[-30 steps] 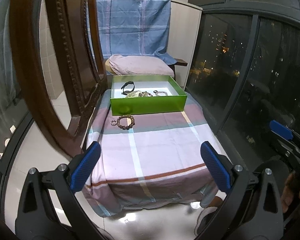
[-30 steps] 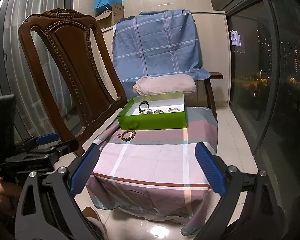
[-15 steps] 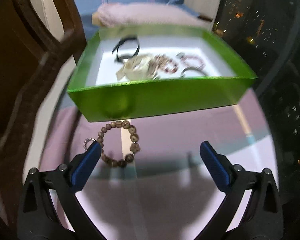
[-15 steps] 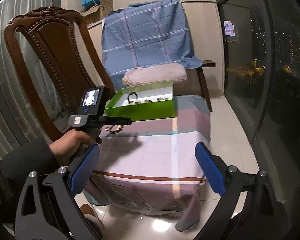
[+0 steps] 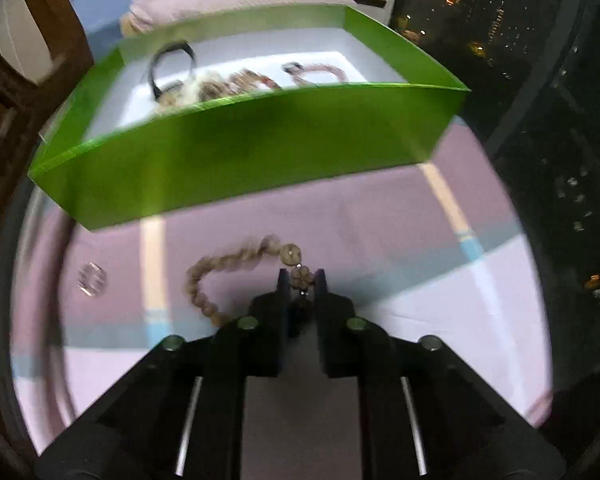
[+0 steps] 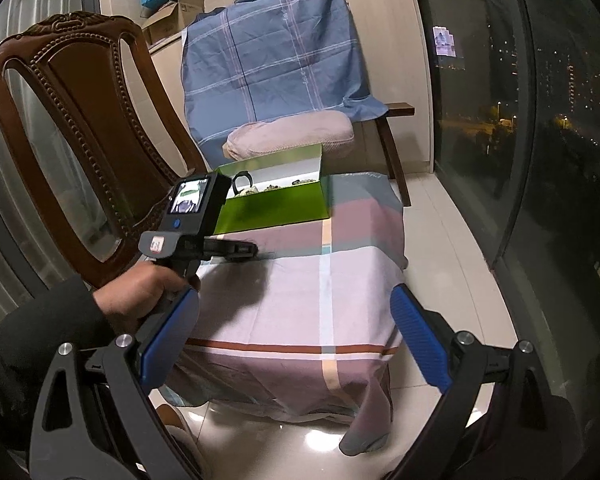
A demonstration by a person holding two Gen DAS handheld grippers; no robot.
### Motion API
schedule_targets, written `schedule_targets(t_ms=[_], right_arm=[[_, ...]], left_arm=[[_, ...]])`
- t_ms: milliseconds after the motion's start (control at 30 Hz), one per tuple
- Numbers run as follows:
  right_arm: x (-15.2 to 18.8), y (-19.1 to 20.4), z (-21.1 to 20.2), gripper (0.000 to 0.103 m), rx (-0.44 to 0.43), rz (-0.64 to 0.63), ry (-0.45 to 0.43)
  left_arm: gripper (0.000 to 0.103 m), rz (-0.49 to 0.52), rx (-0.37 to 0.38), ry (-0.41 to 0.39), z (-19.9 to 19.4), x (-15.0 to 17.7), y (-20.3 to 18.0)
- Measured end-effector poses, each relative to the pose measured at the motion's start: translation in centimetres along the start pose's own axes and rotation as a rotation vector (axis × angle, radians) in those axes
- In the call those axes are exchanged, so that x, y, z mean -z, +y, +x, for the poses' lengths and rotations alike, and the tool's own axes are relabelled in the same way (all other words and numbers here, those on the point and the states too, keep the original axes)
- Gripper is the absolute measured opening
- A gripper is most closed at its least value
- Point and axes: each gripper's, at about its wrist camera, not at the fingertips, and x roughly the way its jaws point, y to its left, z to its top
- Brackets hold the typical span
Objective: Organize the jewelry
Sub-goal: 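Reach the left tool to the silver rhinestone ring and close on it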
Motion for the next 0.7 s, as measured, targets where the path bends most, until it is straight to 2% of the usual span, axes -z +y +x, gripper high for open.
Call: schedule_targets(t_ms=[100, 267, 333, 367, 400, 433, 467, 500, 567, 633, 700], right_arm=[[0.1, 0.0, 0.0, 0.094, -0.003, 0.002, 0.006], [0.0, -0.1, -0.4, 0.094, -0.004, 0.004, -0.005], [0.0, -0.2, -0.4, 0.094, -0.003, 0.006, -0.004], [0.1, -0.2, -0.3, 0.094, -0.004, 0.006, -0.002], [0.1, -0.1, -0.3, 0.094, -0.004, 0.004, -0.001], [0.1, -0.1, -0.3, 0.094, -0.004, 0.002, -0.001], [0.2, 0.0, -0.3, 0.094, -0.005, -0.002, 0.000], [0.1, 0.1, -0.3, 0.094, -0.006, -0.004, -0.001], [0.1, 0.1, -0.3, 0.094, -0.005, -0.006, -0.004], [0.2, 0.1, -0.1, 0.094, -0.008, -0.002, 0.000], [0.3, 0.2, 0.3, 0.094, -0.014, 0.000, 0.011]], left_arm=[[0.012, 0.039, 0.011, -0.008, -0.5, 0.9, -1.9], [0.012, 0.067, 0.109, 0.009, -1.3, 3.0, -5.7], [0.013, 0.082, 0.174, 0.012, -1.7, 3.6, -7.4], [0.019, 0.108, 0.182, 0.001, -1.9, 3.9, -8.3], [0.031, 0.122, 0.167, -0.012, -2.0, 4.0, -8.7], [0.059, 0.126, 0.140, -0.029, -2.2, 4.1, -8.8], [0.068, 0.113, 0.101, -0.069, -2.9, 4.0, -8.3], [0.069, 0.099, 0.085, -0.098, -3.6, 3.8, -7.6], [0.075, 0.038, 0.061, -0.156, -5.7, 3.4, -4.9], [0.077, -0.042, -0.053, -0.226, -7.3, 3.3, -1.4], [0.076, -0.150, -0.181, -0.236, -7.3, 3.3, 2.9]])
